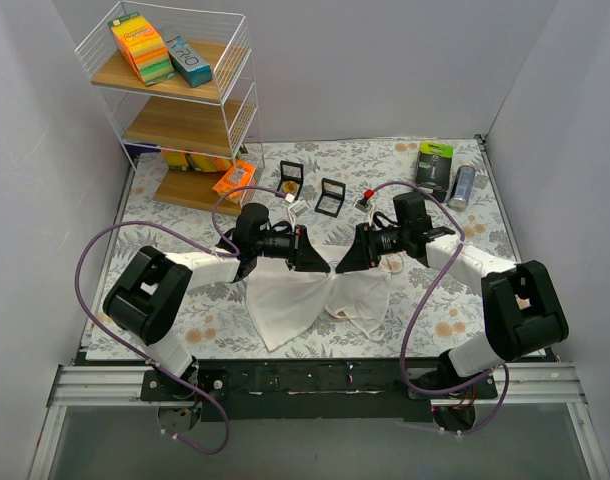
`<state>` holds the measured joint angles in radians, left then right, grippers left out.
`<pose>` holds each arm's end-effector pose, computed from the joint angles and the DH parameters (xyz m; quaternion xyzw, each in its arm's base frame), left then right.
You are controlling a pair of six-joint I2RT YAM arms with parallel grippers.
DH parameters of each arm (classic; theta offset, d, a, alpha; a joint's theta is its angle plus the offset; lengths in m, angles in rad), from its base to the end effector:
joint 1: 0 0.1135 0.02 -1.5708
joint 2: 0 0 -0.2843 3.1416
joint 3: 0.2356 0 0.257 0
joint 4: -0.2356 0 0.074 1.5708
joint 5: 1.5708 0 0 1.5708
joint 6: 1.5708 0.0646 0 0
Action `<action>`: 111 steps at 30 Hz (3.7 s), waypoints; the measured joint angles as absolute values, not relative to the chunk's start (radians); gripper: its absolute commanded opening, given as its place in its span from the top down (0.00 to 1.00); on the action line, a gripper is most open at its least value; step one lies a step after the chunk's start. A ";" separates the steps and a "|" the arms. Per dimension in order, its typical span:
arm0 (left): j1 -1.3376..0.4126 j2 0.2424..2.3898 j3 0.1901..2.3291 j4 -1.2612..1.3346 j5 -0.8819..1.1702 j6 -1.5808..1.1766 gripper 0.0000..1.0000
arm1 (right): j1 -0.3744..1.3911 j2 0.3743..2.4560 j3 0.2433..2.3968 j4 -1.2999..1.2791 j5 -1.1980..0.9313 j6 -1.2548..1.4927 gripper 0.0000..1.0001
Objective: Remove the brooch from the garment
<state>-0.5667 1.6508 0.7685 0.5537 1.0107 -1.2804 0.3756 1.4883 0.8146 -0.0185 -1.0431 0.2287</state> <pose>0.2662 -0.2343 0.2071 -0.0154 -0.7652 0.6436 0.0070 0.2691 0.1661 0.2198 -0.2689 0.7671 0.5402 0.2179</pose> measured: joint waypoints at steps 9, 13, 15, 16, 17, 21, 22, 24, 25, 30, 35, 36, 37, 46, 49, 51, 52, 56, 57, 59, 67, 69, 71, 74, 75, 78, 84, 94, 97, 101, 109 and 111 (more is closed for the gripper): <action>-0.567 1.661 0.768 0.551 1.010 -1.277 1.00 | 0.382 1.515 0.822 -0.025 -1.030 0.226 0.68; -0.565 1.662 0.772 0.537 1.001 -1.267 1.00 | 0.392 1.529 0.844 -0.054 -1.003 0.208 0.68; -0.565 1.662 0.777 0.523 0.994 -1.255 1.00 | 0.397 1.533 0.855 -0.070 -0.982 0.202 0.68; -0.565 1.663 0.780 0.517 0.991 -1.249 1.00 | 0.399 1.535 0.860 -0.076 -0.974 0.199 0.67; -0.565 1.663 0.782 0.511 0.986 -1.242 1.00 | 0.401 1.539 0.865 -0.081 -0.966 0.198 0.67; -0.566 1.663 0.792 0.467 0.964 -1.200 1.00 | 0.410 1.552 0.887 -0.113 -0.933 0.175 0.67; -0.566 1.663 0.796 0.455 0.958 -1.187 1.00 | 0.417 1.553 0.895 -0.126 -0.920 0.161 0.67; -0.567 1.663 0.803 0.442 0.948 -1.168 1.00 | 0.425 1.553 0.907 -0.141 -0.896 0.141 0.66; -0.567 1.663 0.804 0.440 0.945 -1.166 1.00 | 0.429 1.553 0.910 -0.146 -0.886 0.132 0.63; -0.573 1.663 0.805 0.439 0.941 -1.164 1.00 | 0.448 1.550 0.906 -0.166 -0.847 0.111 0.55; -0.586 1.665 0.832 0.395 0.938 -1.118 1.00 | 0.467 1.524 0.901 -0.192 -0.828 0.038 0.47; -0.591 1.665 0.841 0.384 0.939 -1.102 1.00 | 0.469 1.511 0.901 -0.206 -0.826 0.007 0.46; -0.595 1.665 0.847 0.378 0.938 -1.087 1.00 | 0.472 1.490 0.902 -0.233 -0.825 -0.035 0.44; -0.609 1.641 0.856 0.320 0.923 -0.974 1.00 | 0.478 1.322 0.902 -0.413 -0.813 -0.244 0.34; -0.608 1.636 0.856 0.308 0.912 -0.954 1.00 | 0.478 1.311 0.899 -0.418 -0.785 -0.247 0.38; -0.607 1.636 0.856 0.299 0.901 -0.947 1.00 | 0.478 1.310 0.893 -0.413 -0.770 -0.241 0.39; -0.605 1.636 0.856 0.293 0.897 -0.945 1.00 | 0.478 1.310 0.891 -0.413 -0.764 -0.239 0.41; -0.604 1.636 0.856 0.288 0.870 -0.944 1.00 | 0.478 1.324 0.890 -0.411 -0.720 -0.236 0.43; -0.604 1.635 0.856 0.288 0.863 -0.947 1.00 | 0.478 1.330 0.890 -0.410 -0.712 -0.235 0.43; -0.603 1.633 0.856 0.289 0.852 -0.958 1.00 | 0.479 1.345 0.890 -0.402 -0.702 -0.233 0.43; -0.603 1.626 0.856 0.289 0.845 -0.984 1.00 | 0.498 1.436 0.891 -0.313 -0.626 -0.178 0.56; -0.603 1.625 0.856 0.289 0.843 -0.986 1.00 | 0.500 1.462 0.893 -0.297 -0.629 -0.165 0.75; -0.603 1.624 0.856 0.288 0.828 -0.986 1.00 | 0.500 1.481 0.894 -0.288 -0.641 -0.150 0.95; -0.598 1.623 0.856 0.282 0.812 -0.980 1.00 | 0.501 1.488 0.901 -0.292 -0.659 -0.136 0.99; -0.598 1.622 0.856 0.279 0.808 -0.974 1.00 | 0.501 1.488 0.909 -0.298 -0.663 -0.135 0.99; -0.598 1.620 0.856 0.266 0.796 -0.930 1.00 | 0.501 1.487 0.941 -0.323 -0.686 -0.143 0.99; -0.615 1.618 0.854 0.210 0.769 -0.766 1.00 | 0.502 1.460 0.981 -0.356 -0.740 -0.167 0.99; -0.581 1.558 0.844 0.138 0.727 -0.673 1.00 | 0.504 1.376 0.953 -0.458 -0.765 -0.291 0.58; -0.526 1.547 0.845 0.162 0.789 -0.763 1.00 | 0.501 1.354 0.938 -0.477 -0.764 -0.290 0.52; -0.482 1.544 0.844 0.235 0.888 -0.930 1.00 | 0.454 1.355 0.953 -0.445 -0.794 -0.225 0.48; -0.488 1.545 0.792 0.422 1.040 -1.204 1.00 | 0.405 1.441 1.019 -0.285 -0.897 -0.047 0.43; -0.487 1.545 0.792 0.443 1.055 -1.233 1.00 | 0.405 1.456 1.019 -0.258 -0.926 -0.012 0.43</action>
<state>-0.4873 1.5448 0.7918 0.4431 1.0550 -1.2331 0.4049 1.4563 1.0195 -0.2584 -0.9260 -0.0124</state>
